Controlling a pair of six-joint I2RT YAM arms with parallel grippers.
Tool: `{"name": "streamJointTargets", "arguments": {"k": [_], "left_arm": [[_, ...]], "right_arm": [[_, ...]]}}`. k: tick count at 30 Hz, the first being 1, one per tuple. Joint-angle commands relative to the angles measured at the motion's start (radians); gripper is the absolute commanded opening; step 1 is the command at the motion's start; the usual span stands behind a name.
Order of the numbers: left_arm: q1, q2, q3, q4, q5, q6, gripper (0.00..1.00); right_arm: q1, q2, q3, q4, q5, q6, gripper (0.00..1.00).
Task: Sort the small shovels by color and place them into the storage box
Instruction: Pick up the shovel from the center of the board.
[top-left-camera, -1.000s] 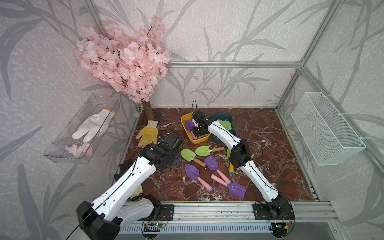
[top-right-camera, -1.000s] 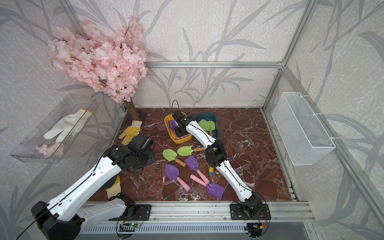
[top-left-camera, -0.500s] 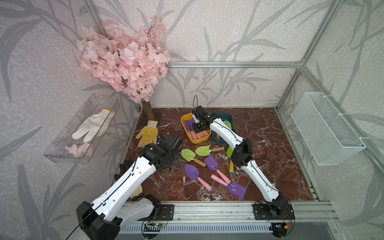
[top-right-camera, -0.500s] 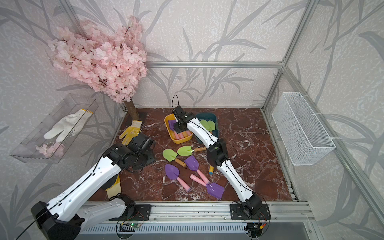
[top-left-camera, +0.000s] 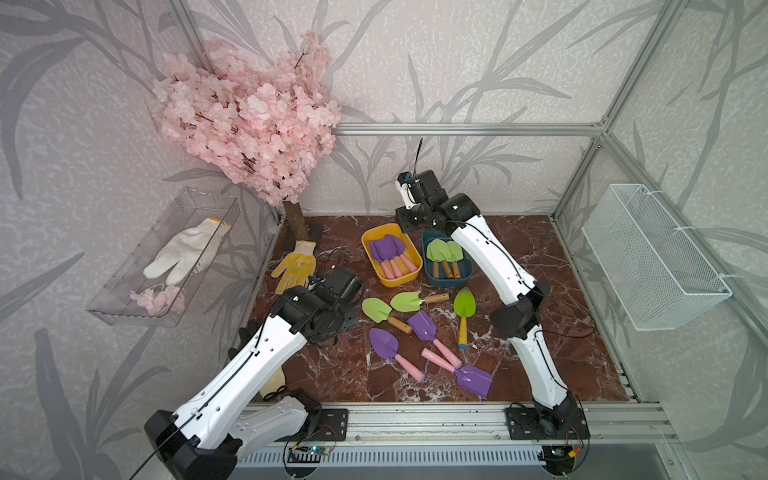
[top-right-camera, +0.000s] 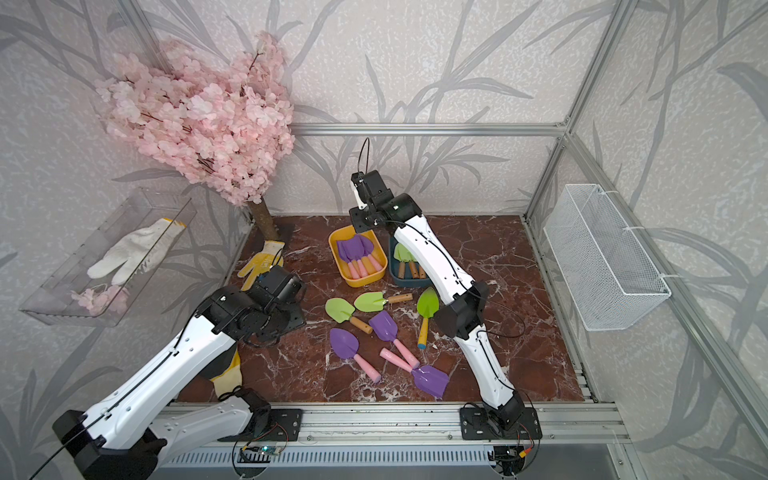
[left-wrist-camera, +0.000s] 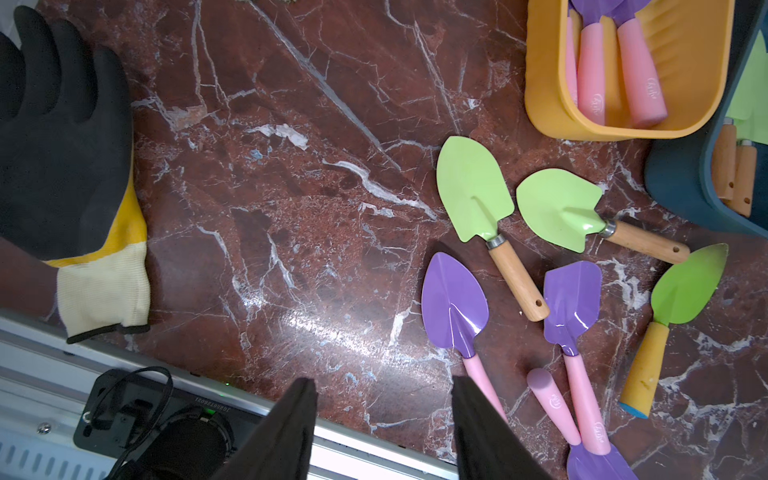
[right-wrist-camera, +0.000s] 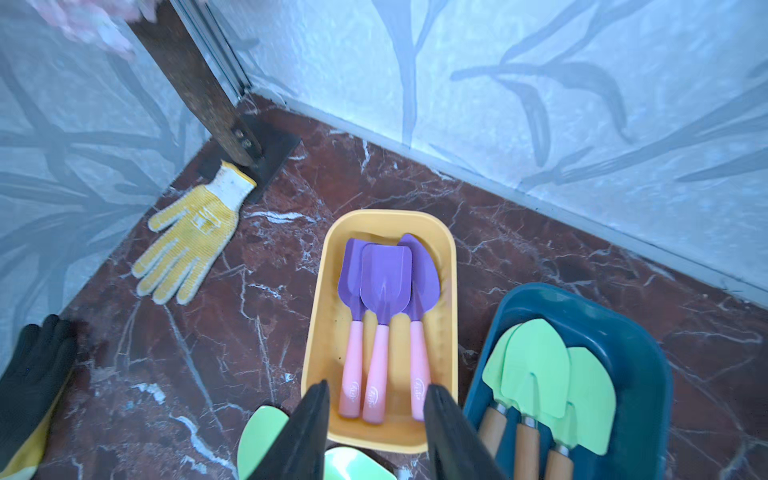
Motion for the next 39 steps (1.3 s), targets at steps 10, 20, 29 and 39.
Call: {"name": "streamJointTargets", "arguments": {"k": [10,20,29,39], "left_arm": [[-0.346,0.154,0.066,-0.106,-0.078,-0.358,0.58],[-0.522,0.423,0.083,0.117,0.105,-0.535,0.67],[-0.531,0.47,-0.061,0.401,0.178,-0.674,0.68],[-0.518,0.45,-0.209,0.572,0.225,-0.774,0.68]], "right_arm": [[-0.033,-0.57,-0.792,0.114,0.154,0.032,0.43],[-0.174,-0.985,-1.318,0.153,0.124,0.027,0.44],[-0.272,-1.125,-1.444,0.131,0.075,0.021,0.44],[-0.272,-1.124,-1.45,0.134,0.047,0.034,0.44]]}}
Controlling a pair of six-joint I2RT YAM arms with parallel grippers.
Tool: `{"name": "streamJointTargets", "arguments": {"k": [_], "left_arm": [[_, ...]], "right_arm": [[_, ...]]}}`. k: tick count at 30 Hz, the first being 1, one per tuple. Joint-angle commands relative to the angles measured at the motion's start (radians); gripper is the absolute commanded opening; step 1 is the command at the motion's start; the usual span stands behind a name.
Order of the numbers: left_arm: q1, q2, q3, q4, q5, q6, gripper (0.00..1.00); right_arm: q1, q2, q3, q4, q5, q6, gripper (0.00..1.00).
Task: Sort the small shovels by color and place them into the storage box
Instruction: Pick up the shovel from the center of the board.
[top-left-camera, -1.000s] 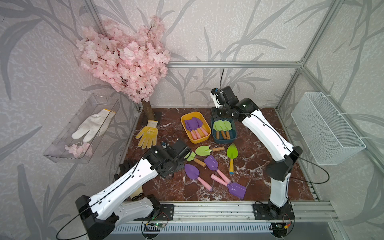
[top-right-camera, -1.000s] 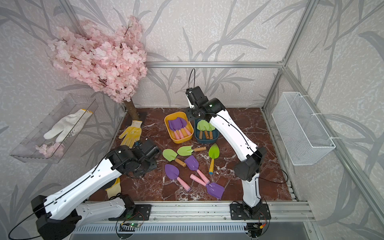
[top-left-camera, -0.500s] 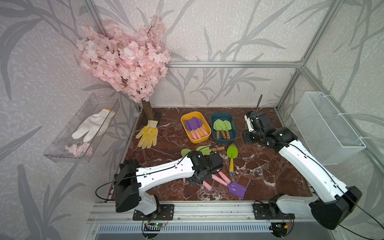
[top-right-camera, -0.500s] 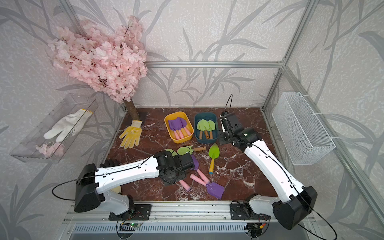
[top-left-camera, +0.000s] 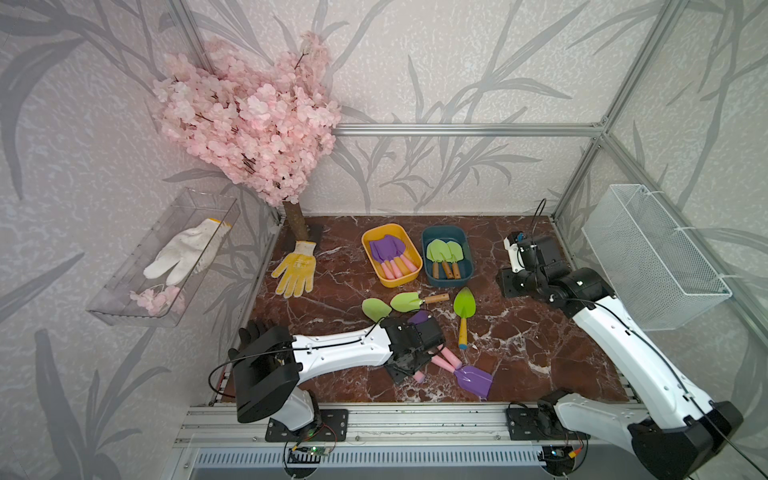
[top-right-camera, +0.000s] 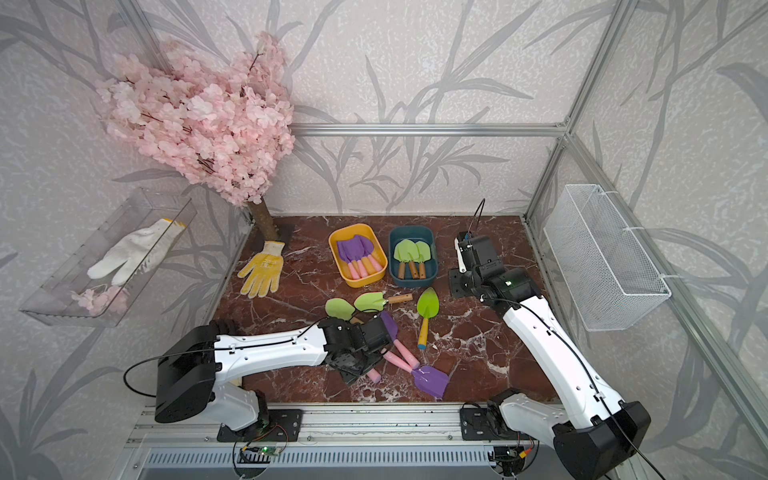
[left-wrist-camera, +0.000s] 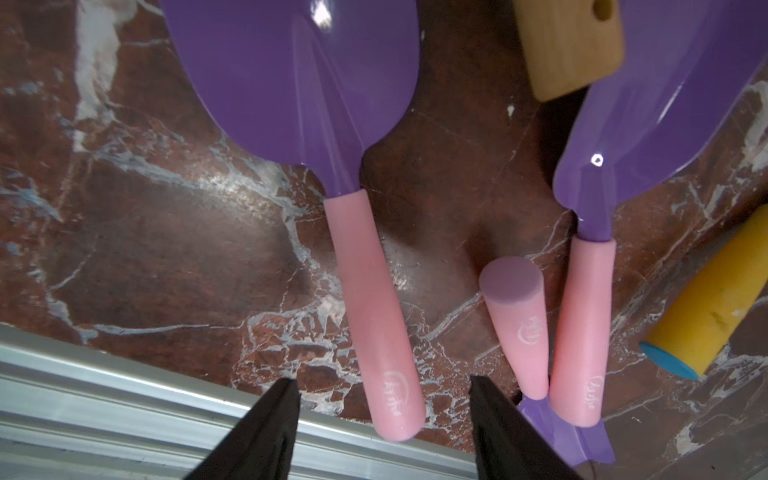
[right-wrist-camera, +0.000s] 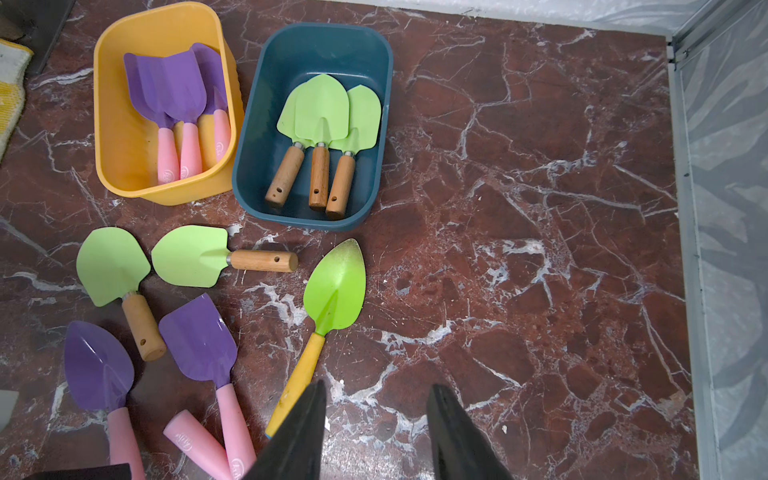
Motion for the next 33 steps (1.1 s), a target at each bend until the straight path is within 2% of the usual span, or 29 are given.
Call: {"name": "streamJointTargets", "arguments": {"k": [1,13,33], "left_arm": [[0.007,-0.016,-0.037,0.062,0.016,-0.061,0.68],[0.03,-0.007,-0.091,0.145,0.046,-0.065,0.67],[0.049,-0.009,-0.162,0.213,0.08,-0.085,0.57]], "right_arm": [[-0.001,-0.01,-0.013,0.0,-0.017,0.008,0.45],[-0.001,0.012,-0.007,0.01,-0.026,0.016,0.45],[-0.001,0.009,-0.009,0.005,-0.011,0.012,0.45]]}}
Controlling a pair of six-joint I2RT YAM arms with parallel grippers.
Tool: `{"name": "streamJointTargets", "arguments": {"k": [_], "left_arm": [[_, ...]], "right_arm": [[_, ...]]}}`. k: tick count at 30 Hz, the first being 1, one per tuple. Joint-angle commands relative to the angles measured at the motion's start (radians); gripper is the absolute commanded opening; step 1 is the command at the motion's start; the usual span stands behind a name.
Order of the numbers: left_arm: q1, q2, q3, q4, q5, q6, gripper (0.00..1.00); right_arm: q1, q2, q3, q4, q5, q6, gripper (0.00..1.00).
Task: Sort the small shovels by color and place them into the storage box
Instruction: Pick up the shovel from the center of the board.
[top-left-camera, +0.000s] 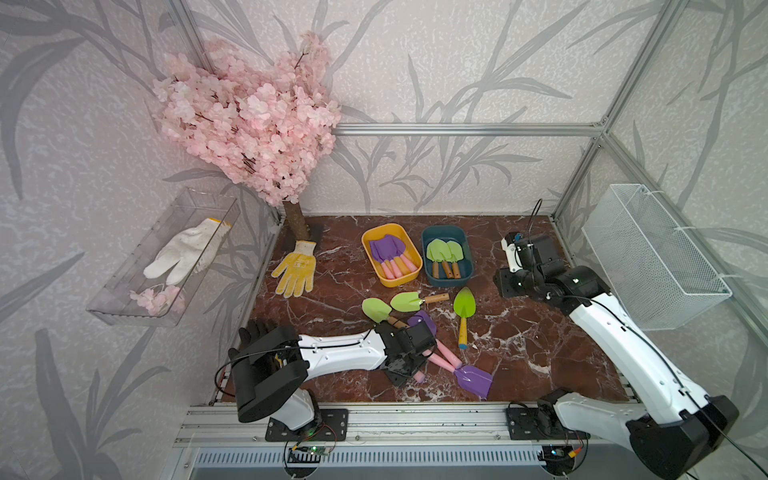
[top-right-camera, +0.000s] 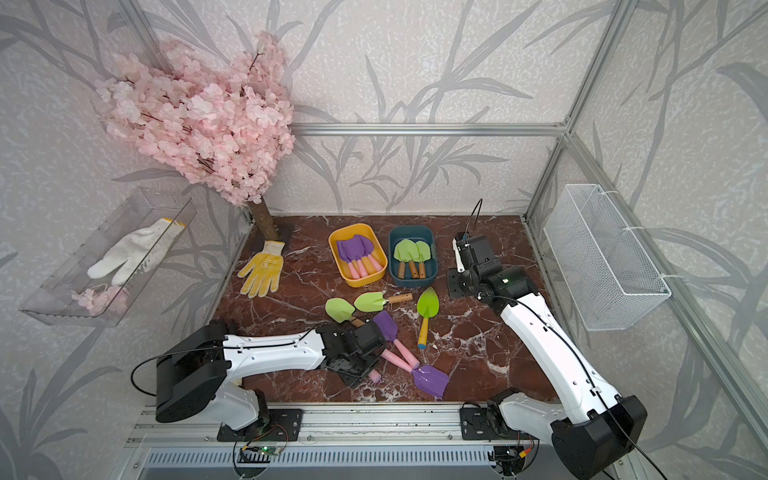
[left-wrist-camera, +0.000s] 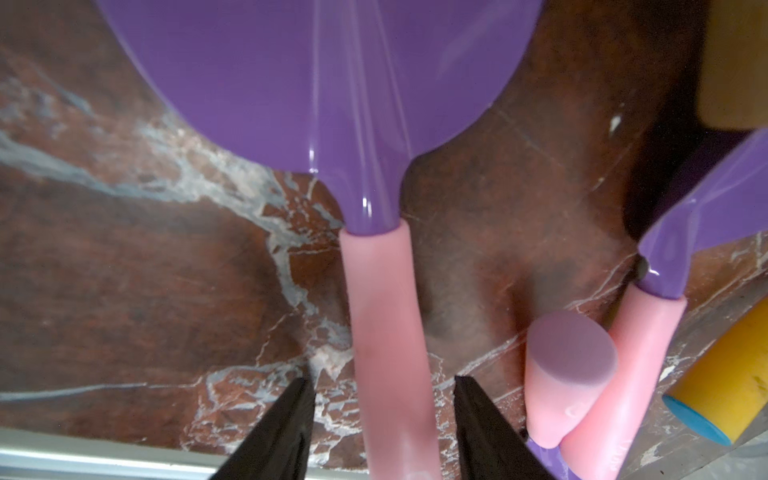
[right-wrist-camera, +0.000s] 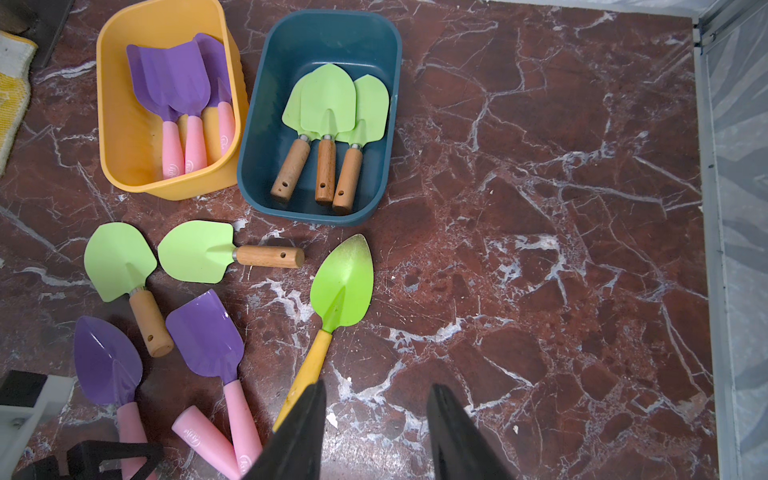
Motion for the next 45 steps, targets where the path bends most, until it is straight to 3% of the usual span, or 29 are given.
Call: {"name": "streamJointTargets", "arguments": {"k": [1,31,45], "left_arm": [[0.006,-0.008,-0.015,-0.002,0.002,-0.022,0.56],[0.01,-0.026,-0.032,-0.01,-0.01,-0.04,0.52],[0.016,-0.061,-0.063,-0.016,-0.023,-0.052,0.37]], "right_arm": [[-0.002,-0.013,-0.006,0.002,0.008,0.0,0.45],[-0.008,-0.023,-0.029,0.011,0.002,-0.003,0.45],[-0.01,-0.019,-0.028,0.012,-0.002,-0.001,0.45]]}}
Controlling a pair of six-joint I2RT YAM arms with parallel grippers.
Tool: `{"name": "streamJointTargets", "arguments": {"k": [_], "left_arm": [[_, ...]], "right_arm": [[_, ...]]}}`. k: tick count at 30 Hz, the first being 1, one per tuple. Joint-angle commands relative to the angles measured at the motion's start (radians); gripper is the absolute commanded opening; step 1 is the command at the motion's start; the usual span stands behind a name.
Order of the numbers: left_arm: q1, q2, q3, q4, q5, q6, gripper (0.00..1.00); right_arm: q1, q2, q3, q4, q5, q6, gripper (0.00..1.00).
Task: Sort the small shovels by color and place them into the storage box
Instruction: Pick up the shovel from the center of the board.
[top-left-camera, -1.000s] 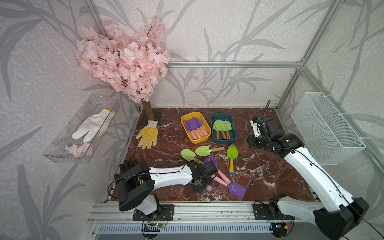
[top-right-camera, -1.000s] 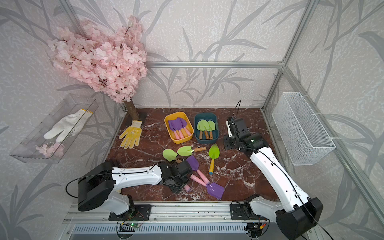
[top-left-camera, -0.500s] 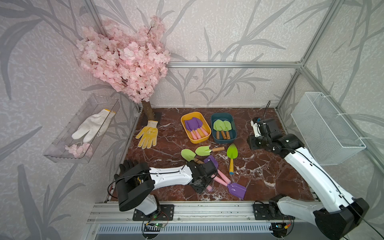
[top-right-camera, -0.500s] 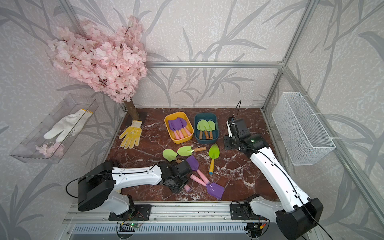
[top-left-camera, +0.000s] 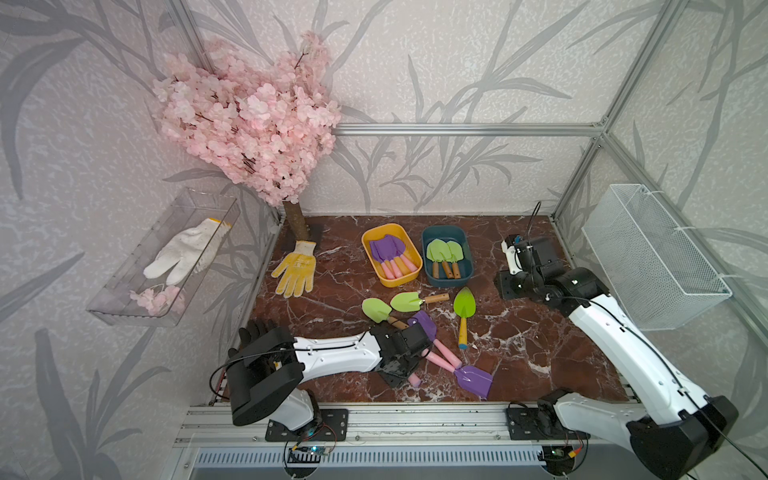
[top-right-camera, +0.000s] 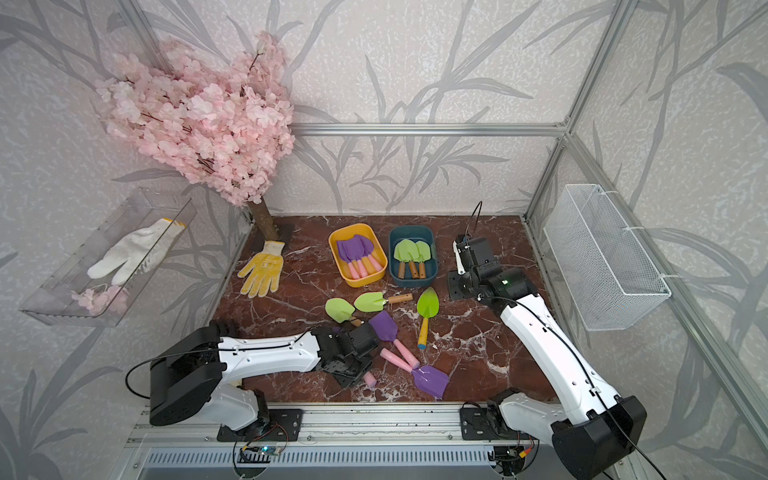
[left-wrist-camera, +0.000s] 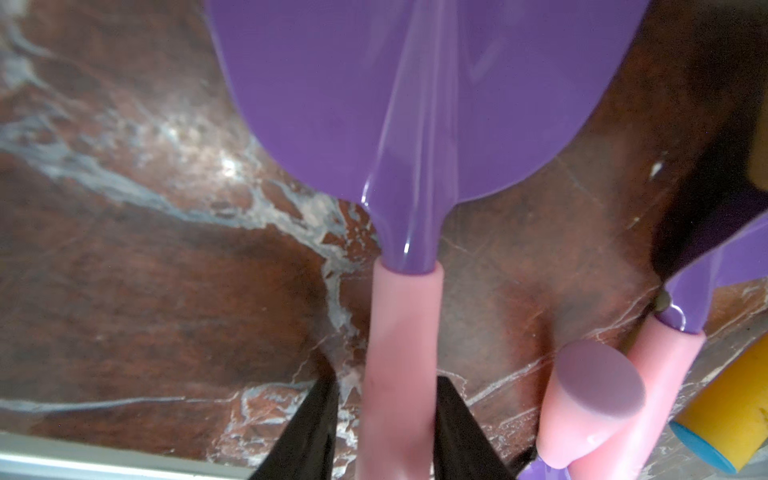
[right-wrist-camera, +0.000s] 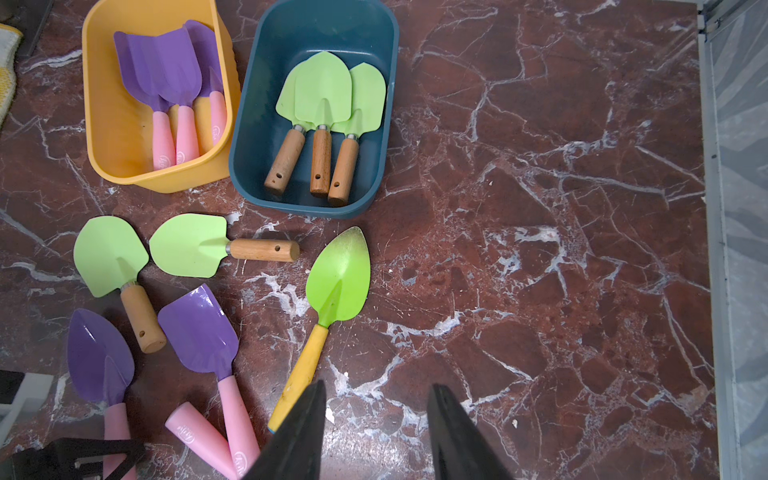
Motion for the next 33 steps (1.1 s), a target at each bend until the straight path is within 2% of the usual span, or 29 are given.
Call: {"name": "streamJointTargets", "arguments": {"k": [1,7,19,29,33], "left_arm": [[0.005,-0.027,-0.013,-0.027,-0.018,-0.01,0.36],[0.005,-0.048,-0.016,-0.046,-0.037,-0.023,0.28],[0.003,-0.174,-0.053,-0.139,-0.104,-0.089,0.23],[0.005,-0.436,-0.048,-0.389,-0.212,-0.118,0.2],[0.011,-0.557,0.004,-0.492,-0.297,-0.037,0.15]], "right_arm": [[-0.005,-0.013,-0.005,0.011,-0.003,0.0,0.44],[-0.005,-0.011,-0.006,0.011,-0.005,-0.003,0.44],[-0.005,0.004,0.002,0.016,-0.019,0.007,0.45],[-0.006,0.015,0.004,0.023,-0.043,0.028,0.44],[-0.005,0.019,0.006,0.027,-0.054,0.031,0.44]]}}
